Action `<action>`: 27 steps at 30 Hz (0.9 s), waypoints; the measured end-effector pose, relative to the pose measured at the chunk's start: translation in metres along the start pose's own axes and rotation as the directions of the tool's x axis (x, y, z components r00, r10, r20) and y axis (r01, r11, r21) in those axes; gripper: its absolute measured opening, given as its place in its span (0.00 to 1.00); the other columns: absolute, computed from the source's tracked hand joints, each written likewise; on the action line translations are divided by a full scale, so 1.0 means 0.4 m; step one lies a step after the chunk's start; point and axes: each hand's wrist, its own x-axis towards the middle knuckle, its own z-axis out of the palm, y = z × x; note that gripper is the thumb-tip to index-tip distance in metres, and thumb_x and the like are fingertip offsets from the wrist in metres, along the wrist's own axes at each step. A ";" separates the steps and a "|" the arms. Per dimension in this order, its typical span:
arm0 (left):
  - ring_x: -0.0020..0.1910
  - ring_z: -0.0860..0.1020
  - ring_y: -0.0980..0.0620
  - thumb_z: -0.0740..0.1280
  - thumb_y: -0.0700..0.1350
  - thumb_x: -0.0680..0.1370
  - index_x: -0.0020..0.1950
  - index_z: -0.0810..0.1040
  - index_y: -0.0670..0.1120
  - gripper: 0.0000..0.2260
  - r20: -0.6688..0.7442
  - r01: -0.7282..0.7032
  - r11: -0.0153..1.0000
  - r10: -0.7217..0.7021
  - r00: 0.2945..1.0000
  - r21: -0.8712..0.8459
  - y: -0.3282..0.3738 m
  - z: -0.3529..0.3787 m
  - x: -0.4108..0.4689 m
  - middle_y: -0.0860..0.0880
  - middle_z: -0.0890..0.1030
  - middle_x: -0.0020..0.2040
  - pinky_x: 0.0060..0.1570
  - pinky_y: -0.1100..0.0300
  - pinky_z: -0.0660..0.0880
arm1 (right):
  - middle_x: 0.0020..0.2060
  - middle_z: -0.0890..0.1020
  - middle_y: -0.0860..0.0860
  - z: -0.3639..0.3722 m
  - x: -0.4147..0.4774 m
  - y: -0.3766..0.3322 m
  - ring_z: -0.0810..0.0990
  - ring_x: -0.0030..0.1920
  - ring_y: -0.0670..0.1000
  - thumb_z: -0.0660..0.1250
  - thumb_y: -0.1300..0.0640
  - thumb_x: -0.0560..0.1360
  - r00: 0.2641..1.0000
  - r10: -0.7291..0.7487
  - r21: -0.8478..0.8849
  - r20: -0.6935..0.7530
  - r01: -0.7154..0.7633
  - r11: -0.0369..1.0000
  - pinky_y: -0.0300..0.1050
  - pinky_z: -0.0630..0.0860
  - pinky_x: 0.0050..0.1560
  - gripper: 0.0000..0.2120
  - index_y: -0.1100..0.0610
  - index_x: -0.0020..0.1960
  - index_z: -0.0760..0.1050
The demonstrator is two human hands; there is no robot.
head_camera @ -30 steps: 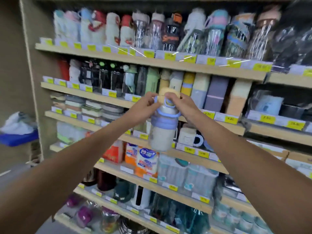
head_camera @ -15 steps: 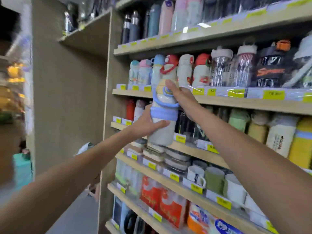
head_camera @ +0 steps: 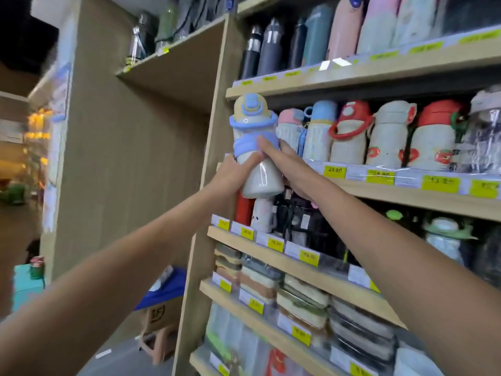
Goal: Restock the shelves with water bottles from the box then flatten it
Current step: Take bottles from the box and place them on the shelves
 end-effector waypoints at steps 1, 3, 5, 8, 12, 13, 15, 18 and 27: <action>0.39 0.81 0.58 0.66 0.54 0.76 0.54 0.75 0.48 0.13 0.013 -0.012 1.000 0.012 1.000 -0.014 -0.006 -0.014 0.015 0.50 0.82 0.46 0.32 0.70 0.74 | 0.53 0.82 0.48 0.008 0.017 0.008 0.82 0.50 0.46 0.65 0.40 0.75 1.000 0.012 0.011 0.000 -0.012 1.000 0.48 0.78 0.56 0.17 0.49 0.58 0.72; 0.36 0.81 0.62 0.64 0.49 0.79 0.56 0.75 0.48 0.08 0.053 -0.037 0.995 0.042 0.998 -0.089 -0.041 -0.065 0.079 0.54 0.81 0.43 0.30 0.72 0.73 | 0.57 0.81 0.47 0.043 0.076 0.030 0.81 0.54 0.47 0.66 0.41 0.73 0.999 0.024 0.019 0.026 -0.025 1.000 0.50 0.78 0.55 0.23 0.48 0.65 0.69; 0.35 0.80 0.65 0.63 0.47 0.79 0.58 0.75 0.46 0.10 0.088 -0.055 0.989 0.067 0.994 -0.140 -0.075 -0.126 0.138 0.54 0.81 0.43 0.31 0.73 0.73 | 0.59 0.79 0.46 0.079 0.133 0.057 0.80 0.56 0.47 0.69 0.45 0.72 0.996 0.060 -0.014 0.069 -0.059 0.998 0.48 0.78 0.52 0.28 0.47 0.69 0.65; 0.49 0.82 0.56 0.65 0.54 0.77 0.63 0.75 0.47 0.17 0.161 -0.059 0.988 0.083 0.983 -0.145 -0.117 -0.200 0.238 0.49 0.82 0.54 0.41 0.67 0.77 | 0.59 0.78 0.47 0.139 0.193 0.073 0.79 0.56 0.48 0.71 0.45 0.69 0.994 0.100 -0.185 0.050 -0.089 0.979 0.48 0.78 0.52 0.32 0.45 0.70 0.62; 0.59 0.79 0.50 0.65 0.59 0.74 0.67 0.71 0.51 0.24 0.398 0.040 0.976 0.050 0.916 -0.216 -0.172 -0.275 0.371 0.49 0.80 0.60 0.60 0.50 0.75 | 0.52 0.79 0.46 0.218 0.271 0.082 0.79 0.47 0.44 0.70 0.49 0.73 0.988 -0.005 -0.327 -0.156 -0.047 0.944 0.45 0.78 0.46 0.21 0.48 0.62 0.67; 0.60 0.79 0.50 0.67 0.63 0.71 0.68 0.70 0.52 0.28 0.436 0.050 0.981 0.038 0.899 -0.188 -0.180 -0.285 0.399 0.50 0.80 0.61 0.60 0.49 0.75 | 0.51 0.79 0.46 0.228 0.292 0.087 0.78 0.47 0.44 0.71 0.49 0.72 0.977 -0.046 -0.363 -0.208 -0.034 0.931 0.43 0.77 0.44 0.21 0.48 0.61 0.67; 0.59 0.79 0.51 0.70 0.69 0.63 0.69 0.68 0.54 0.39 0.455 0.019 0.995 0.028 0.890 -0.098 -0.189 -0.293 0.439 0.51 0.78 0.63 0.58 0.48 0.76 | 0.52 0.79 0.46 0.243 0.334 0.099 0.79 0.50 0.46 0.74 0.49 0.69 0.956 -0.131 -0.465 -0.264 -0.007 0.885 0.42 0.77 0.47 0.24 0.49 0.60 0.67; 0.58 0.79 0.51 0.72 0.71 0.57 0.69 0.67 0.54 0.44 0.320 0.020 0.989 0.028 0.947 -0.146 -0.213 -0.277 0.489 0.48 0.72 0.66 0.51 0.50 0.80 | 0.54 0.78 0.45 0.256 0.383 0.120 0.78 0.53 0.46 0.73 0.43 0.66 0.949 -0.195 -0.636 -0.246 -0.006 0.772 0.48 0.76 0.54 0.29 0.50 0.61 0.65; 0.57 0.74 0.62 0.76 0.45 0.70 0.70 0.58 0.43 0.36 0.054 -0.320 0.915 0.342 0.938 -0.246 -0.277 -0.240 0.644 0.55 0.72 0.62 0.55 0.72 0.72 | 0.70 0.66 0.53 0.193 0.480 0.199 0.64 0.69 0.54 0.63 0.51 0.77 0.797 -0.491 -0.894 -0.353 -0.133 0.427 0.51 0.67 0.64 0.28 0.58 0.73 0.60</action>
